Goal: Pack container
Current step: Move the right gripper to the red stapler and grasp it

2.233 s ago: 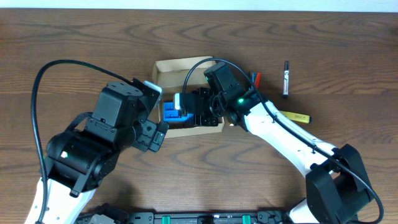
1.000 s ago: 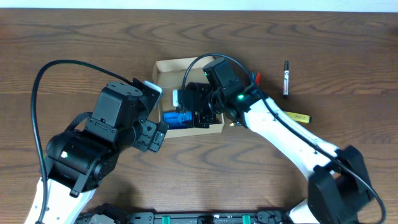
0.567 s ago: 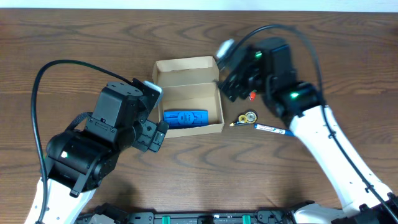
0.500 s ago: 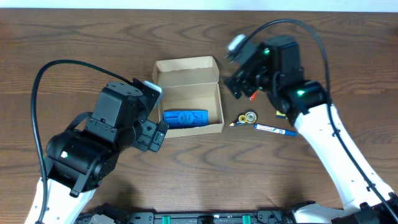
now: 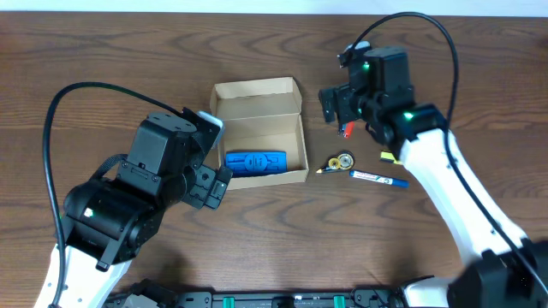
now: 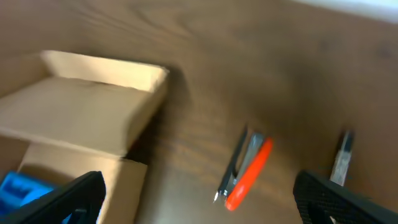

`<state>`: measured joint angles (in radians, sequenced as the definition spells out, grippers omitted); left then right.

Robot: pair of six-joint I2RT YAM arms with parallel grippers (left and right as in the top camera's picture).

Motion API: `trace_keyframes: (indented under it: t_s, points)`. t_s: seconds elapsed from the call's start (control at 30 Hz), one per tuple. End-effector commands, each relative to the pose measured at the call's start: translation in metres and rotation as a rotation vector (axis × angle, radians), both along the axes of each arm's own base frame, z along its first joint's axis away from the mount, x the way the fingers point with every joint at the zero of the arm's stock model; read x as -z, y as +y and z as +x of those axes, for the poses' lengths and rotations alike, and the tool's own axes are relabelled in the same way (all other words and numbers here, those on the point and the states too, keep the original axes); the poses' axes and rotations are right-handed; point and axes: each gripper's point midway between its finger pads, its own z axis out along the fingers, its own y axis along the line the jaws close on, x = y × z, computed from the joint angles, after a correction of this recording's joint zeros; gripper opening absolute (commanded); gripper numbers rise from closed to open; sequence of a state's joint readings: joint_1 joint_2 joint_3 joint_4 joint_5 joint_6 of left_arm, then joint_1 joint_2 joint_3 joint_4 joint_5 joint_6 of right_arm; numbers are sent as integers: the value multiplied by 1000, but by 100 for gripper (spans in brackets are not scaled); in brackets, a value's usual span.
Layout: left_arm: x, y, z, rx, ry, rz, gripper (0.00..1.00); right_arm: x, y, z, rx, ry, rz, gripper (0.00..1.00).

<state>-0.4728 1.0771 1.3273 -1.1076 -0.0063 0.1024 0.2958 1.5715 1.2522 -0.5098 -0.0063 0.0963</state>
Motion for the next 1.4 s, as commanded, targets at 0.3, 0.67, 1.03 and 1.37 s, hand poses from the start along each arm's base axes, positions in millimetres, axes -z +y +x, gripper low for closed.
trace_keyframes:
  t_s: [0.3, 0.67, 1.03, 1.37]
  points:
    - [-1, 1, 0, 2, -2, 4, 95, 87, -32, 21, 389, 285, 53, 99]
    - [-1, 1, 0, 2, -2, 3, 95, 130, -37, 52, 428, 399, 13, 99]
    - [-1, 1, 0, 2, -2, 4, 95, 165, -43, 49, 450, 464, -10, 99]
    - [-1, 1, 0, 2, -2, 3, 95, 179, -43, 49, 450, 480, -14, 76]
